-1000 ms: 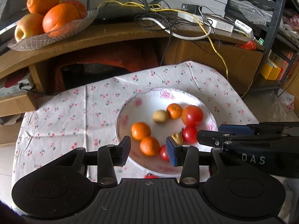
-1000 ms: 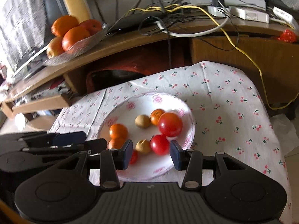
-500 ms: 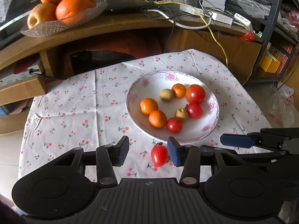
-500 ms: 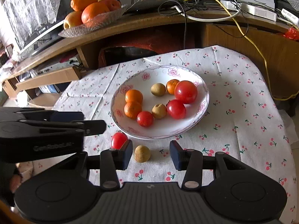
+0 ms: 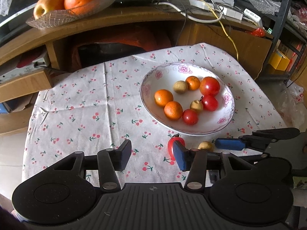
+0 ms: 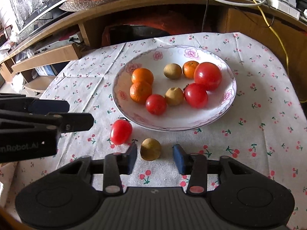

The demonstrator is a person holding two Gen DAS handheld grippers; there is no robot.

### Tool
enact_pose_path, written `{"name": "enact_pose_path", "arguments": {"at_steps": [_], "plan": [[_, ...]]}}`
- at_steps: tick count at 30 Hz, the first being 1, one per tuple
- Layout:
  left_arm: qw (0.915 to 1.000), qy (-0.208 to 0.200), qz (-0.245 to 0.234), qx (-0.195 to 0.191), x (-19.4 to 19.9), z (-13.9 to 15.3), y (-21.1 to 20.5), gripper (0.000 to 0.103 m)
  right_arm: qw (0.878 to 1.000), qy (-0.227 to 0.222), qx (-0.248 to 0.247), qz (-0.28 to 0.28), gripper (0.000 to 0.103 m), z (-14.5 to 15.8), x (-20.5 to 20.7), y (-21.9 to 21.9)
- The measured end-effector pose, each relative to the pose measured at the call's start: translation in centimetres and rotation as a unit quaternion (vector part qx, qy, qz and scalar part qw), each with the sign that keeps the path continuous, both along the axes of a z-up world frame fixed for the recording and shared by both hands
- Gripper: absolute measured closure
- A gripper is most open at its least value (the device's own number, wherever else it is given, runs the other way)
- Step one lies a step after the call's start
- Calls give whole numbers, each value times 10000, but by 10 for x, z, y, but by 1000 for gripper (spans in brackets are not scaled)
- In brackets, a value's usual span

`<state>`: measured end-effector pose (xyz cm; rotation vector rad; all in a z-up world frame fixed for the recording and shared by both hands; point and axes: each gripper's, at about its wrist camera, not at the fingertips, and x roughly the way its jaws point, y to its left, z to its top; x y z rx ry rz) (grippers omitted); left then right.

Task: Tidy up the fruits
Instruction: 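Grasp a red tomato with the left gripper while the right gripper grasps a potato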

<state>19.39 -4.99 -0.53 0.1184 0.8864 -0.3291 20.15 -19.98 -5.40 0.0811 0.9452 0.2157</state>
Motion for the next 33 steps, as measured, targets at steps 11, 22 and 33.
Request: {"name": "enact_pose_path", "arguments": {"at_steps": [11, 22, 33], "plan": [[9992, 188, -309, 155, 10, -24, -32, 50, 9998, 76, -52, 184, 77, 7, -15, -17], [9987, 334, -310, 235, 19, -40, -50, 70, 9999, 73, -33, 65, 77, 14, -21, -38], [9976, 331, -575, 174, -33, -23, -35, 70, 9991, 56, -253, 328, 77, 22, -52, -33]]}}
